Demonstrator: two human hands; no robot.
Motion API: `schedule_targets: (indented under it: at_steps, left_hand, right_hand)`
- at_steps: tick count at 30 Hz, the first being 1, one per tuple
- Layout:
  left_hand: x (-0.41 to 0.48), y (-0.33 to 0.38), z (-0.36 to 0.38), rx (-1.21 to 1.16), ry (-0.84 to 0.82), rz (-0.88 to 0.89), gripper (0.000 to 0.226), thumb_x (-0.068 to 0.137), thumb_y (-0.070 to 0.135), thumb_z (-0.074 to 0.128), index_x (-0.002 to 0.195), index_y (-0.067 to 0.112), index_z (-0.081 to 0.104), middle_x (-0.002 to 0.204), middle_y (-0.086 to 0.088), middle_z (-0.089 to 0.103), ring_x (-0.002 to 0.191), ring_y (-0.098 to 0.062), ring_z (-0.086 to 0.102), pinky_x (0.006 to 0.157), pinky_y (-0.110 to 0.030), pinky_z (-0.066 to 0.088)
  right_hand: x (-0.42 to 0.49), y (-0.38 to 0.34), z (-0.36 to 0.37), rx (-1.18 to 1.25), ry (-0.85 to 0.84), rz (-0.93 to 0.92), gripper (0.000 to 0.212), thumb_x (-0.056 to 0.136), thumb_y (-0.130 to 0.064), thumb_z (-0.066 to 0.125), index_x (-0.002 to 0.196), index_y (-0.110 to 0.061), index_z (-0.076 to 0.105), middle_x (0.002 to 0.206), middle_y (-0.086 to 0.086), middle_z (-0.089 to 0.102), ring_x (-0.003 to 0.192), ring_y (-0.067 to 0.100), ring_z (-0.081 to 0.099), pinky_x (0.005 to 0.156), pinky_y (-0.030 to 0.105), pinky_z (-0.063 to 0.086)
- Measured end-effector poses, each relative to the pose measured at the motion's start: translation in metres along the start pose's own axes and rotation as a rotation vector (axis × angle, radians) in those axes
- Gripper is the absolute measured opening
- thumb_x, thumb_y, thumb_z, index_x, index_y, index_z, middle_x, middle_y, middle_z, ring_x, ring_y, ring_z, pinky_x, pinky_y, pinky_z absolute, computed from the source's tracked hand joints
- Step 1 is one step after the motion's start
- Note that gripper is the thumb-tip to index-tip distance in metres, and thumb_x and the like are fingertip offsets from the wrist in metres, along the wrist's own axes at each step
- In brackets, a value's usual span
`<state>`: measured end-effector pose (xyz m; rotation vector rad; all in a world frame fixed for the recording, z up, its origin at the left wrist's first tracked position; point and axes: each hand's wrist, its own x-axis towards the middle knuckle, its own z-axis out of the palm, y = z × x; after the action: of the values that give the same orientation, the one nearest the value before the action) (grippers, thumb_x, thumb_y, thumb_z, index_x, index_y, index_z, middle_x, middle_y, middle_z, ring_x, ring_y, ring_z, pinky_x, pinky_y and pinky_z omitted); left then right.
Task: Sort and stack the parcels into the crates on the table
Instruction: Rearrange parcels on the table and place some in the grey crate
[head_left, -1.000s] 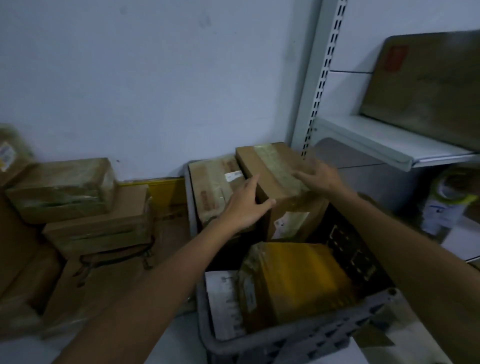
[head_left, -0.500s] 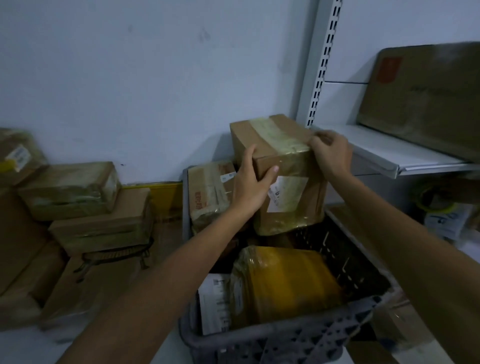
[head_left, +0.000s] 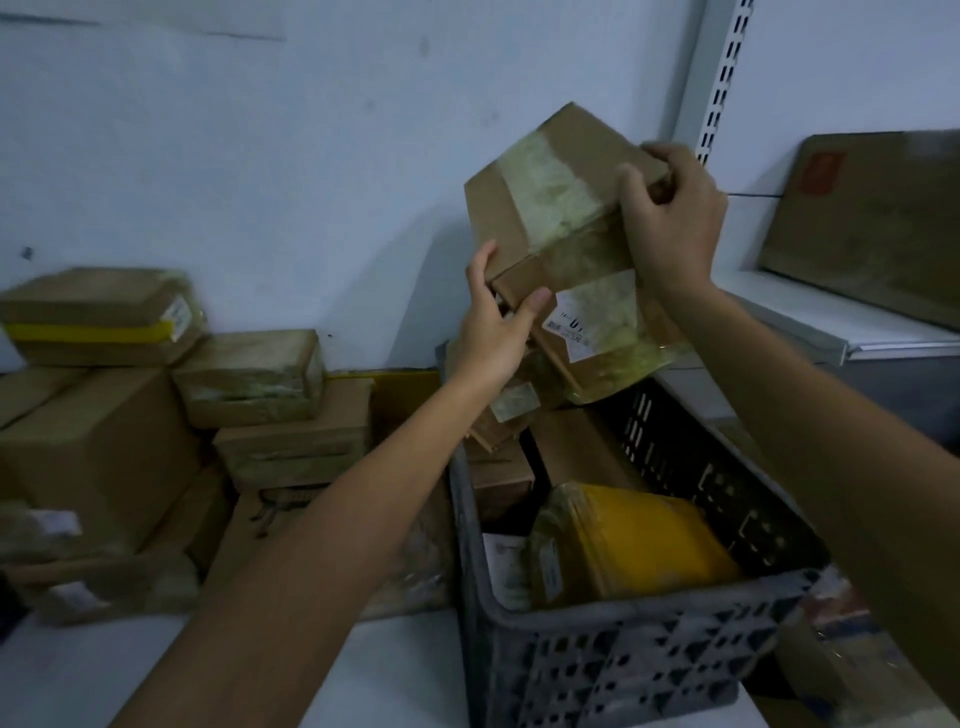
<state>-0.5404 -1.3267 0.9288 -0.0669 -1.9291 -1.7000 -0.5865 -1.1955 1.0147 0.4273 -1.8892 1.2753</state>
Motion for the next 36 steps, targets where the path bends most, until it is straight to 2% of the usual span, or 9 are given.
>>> schedule_targets:
  at_steps: [5, 8, 12, 17, 19, 21, 26, 32, 36]
  left_hand:
    - [-0.009, 0.001, 0.002, -0.025, -0.049, -0.003, 0.066, 0.089, 0.024, 0.061, 0.14, 0.033, 0.021, 0.112, 0.009, 0.046, 0.082, -0.001, 0.053, 0.078, -0.052, 0.056]
    - [-0.014, 0.008, 0.01, -0.068, -0.075, 0.027, 0.066, 0.089, 0.017, 0.061, 0.14, 0.031, 0.022, 0.13, 0.001, 0.045, 0.103, -0.009, 0.052, 0.088, -0.052, 0.052]
    - [-0.016, 0.016, 0.016, -0.07, -0.064, 0.107, 0.068, 0.088, 0.021, 0.062, 0.141, 0.033, 0.022, 0.148, -0.003, 0.032, 0.124, -0.023, 0.049, 0.094, -0.051, 0.049]
    - [-0.017, 0.018, -0.006, 0.019, 0.033, 0.139, 0.077, 0.088, 0.026, 0.063, 0.146, 0.03, 0.013, 0.154, 0.006, 0.021, 0.119, 0.006, 0.046, 0.089, -0.013, 0.042]
    - [-0.019, 0.018, -0.021, -0.012, 0.059, 0.128, 0.08, 0.087, 0.029, 0.063, 0.146, 0.034, 0.01, 0.155, 0.005, 0.021, 0.128, -0.007, 0.043, 0.099, -0.029, 0.044]
    - [-0.021, 0.022, -0.033, -0.08, 0.073, 0.109, 0.081, 0.087, 0.028, 0.063, 0.146, 0.038, 0.009, 0.154, 0.004, 0.025, 0.126, -0.015, 0.045, 0.094, -0.047, 0.05]
    - [-0.018, 0.039, -0.049, -0.159, 0.069, 0.134, 0.079, 0.088, 0.019, 0.062, 0.145, 0.037, 0.011, 0.15, -0.003, 0.033, 0.101, 0.003, 0.053, 0.087, -0.043, 0.055]
    - [-0.03, 0.039, -0.035, -0.195, -0.003, 0.086, 0.078, 0.088, 0.018, 0.062, 0.146, 0.035, 0.012, 0.136, 0.007, 0.04, 0.109, -0.007, 0.05, 0.076, -0.035, 0.058]
    - [-0.033, 0.044, -0.024, -0.176, -0.021, 0.089, 0.078, 0.088, 0.019, 0.062, 0.146, 0.034, 0.012, 0.146, 0.004, 0.035, 0.114, -0.005, 0.045, 0.082, -0.036, 0.057]
  right_hand:
    - [-0.011, 0.0, -0.015, -0.027, 0.006, 0.023, 0.035, 0.086, -0.027, 0.052, 0.118, -0.016, 0.061, 0.074, -0.012, 0.053, 0.065, 0.0, 0.047, 0.055, 0.004, 0.032]
    - [-0.014, 0.003, -0.032, -0.044, 0.014, 0.02, 0.034, 0.087, -0.024, 0.053, 0.118, -0.015, 0.062, 0.09, -0.008, 0.059, 0.073, 0.003, 0.051, 0.061, 0.008, 0.036]
    - [-0.012, -0.002, -0.046, -0.021, 0.046, 0.01, 0.03, 0.087, -0.019, 0.055, 0.114, -0.011, 0.063, 0.092, -0.006, 0.06, 0.067, -0.008, 0.05, 0.057, 0.002, 0.035]
    - [-0.012, -0.026, -0.027, 0.073, 0.018, -0.023, 0.031, 0.084, -0.022, 0.056, 0.113, -0.013, 0.063, 0.089, -0.009, 0.059, 0.067, -0.01, 0.05, 0.06, 0.002, 0.036]
    - [-0.013, -0.041, -0.015, 0.093, 0.001, -0.075, 0.031, 0.083, -0.022, 0.057, 0.112, -0.012, 0.064, 0.087, -0.012, 0.057, 0.066, -0.017, 0.051, 0.059, 0.002, 0.036]
    - [-0.013, -0.056, -0.007, 0.118, -0.006, -0.133, 0.032, 0.083, -0.022, 0.057, 0.111, -0.01, 0.064, 0.089, -0.012, 0.058, 0.068, -0.023, 0.05, 0.058, 0.002, 0.037]
    - [-0.011, -0.072, -0.006, 0.166, 0.0, -0.189, 0.031, 0.084, -0.02, 0.055, 0.111, -0.008, 0.062, 0.093, -0.01, 0.06, 0.07, -0.023, 0.051, 0.058, 0.004, 0.039]
    - [-0.017, -0.062, -0.024, 0.109, 0.003, -0.118, 0.031, 0.084, -0.022, 0.055, 0.112, -0.011, 0.063, 0.092, -0.01, 0.059, 0.068, -0.022, 0.051, 0.058, 0.003, 0.037]
    - [-0.019, -0.059, -0.038, 0.061, 0.052, -0.095, 0.029, 0.083, -0.019, 0.055, 0.109, -0.01, 0.064, 0.082, -0.017, 0.056, 0.066, -0.02, 0.05, 0.059, 0.004, 0.036]
